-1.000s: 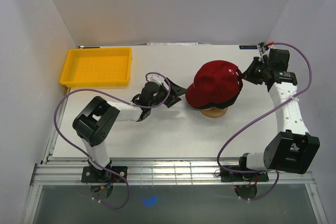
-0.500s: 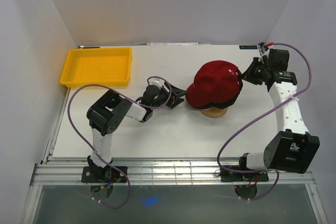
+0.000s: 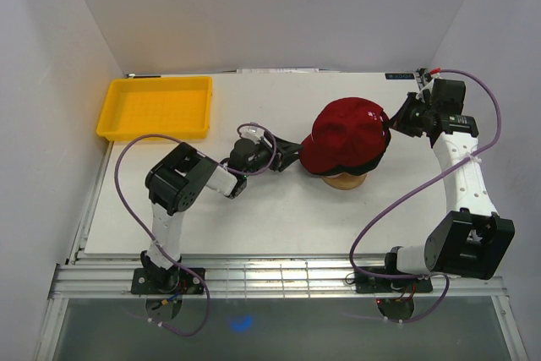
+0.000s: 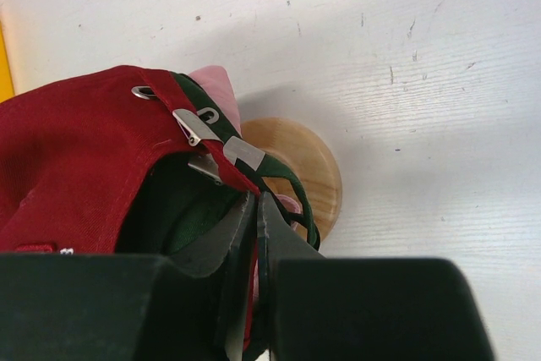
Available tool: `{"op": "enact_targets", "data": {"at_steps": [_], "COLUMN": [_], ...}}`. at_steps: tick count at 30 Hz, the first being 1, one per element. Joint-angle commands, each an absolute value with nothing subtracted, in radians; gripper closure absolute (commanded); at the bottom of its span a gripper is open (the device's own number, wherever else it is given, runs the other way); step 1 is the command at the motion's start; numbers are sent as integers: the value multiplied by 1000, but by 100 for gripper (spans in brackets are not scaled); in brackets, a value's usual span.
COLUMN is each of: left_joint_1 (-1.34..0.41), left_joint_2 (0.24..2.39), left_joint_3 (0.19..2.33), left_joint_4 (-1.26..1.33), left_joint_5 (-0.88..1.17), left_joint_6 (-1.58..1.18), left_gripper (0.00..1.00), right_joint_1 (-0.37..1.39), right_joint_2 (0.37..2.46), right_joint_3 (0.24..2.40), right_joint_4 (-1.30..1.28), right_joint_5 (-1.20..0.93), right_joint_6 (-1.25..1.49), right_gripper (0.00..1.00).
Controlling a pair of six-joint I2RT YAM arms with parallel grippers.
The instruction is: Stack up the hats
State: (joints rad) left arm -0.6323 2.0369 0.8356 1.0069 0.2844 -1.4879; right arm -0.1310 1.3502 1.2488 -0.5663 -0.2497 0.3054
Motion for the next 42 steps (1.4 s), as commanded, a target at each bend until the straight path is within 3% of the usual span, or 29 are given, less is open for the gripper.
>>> {"op": "enact_targets", "data": {"at_steps": [1,9,21,24,42], "left_joint_1": [-638,-652,-667,-667,-667], "left_joint_2": [2046,2074,2112,2109,2085], "left_joint_3": [853,861,815,810,810], "left_joint_4": [1072,1132,1223,1206,898], "left_joint_5": [293,272,249,244,229], "left_joint_6": [-1516,-1539,-1601,-1603,-1562], "left_gripper": [41,45,79,100,100], "right_joint_1": [-138,-138,-138,-138,-167], "right_joint_2": [1359,1359,1358,1356,1351], "right_joint_3": [1252,1246,1235,1233,1183], "right_joint_4": [-532,-529,-526,-525,-528], "right_joint_5": [-261,-258,-255,-249,-206], "right_joint_6": [291,291,291,291,290], "right_gripper": [91,91,91,91,91]}}
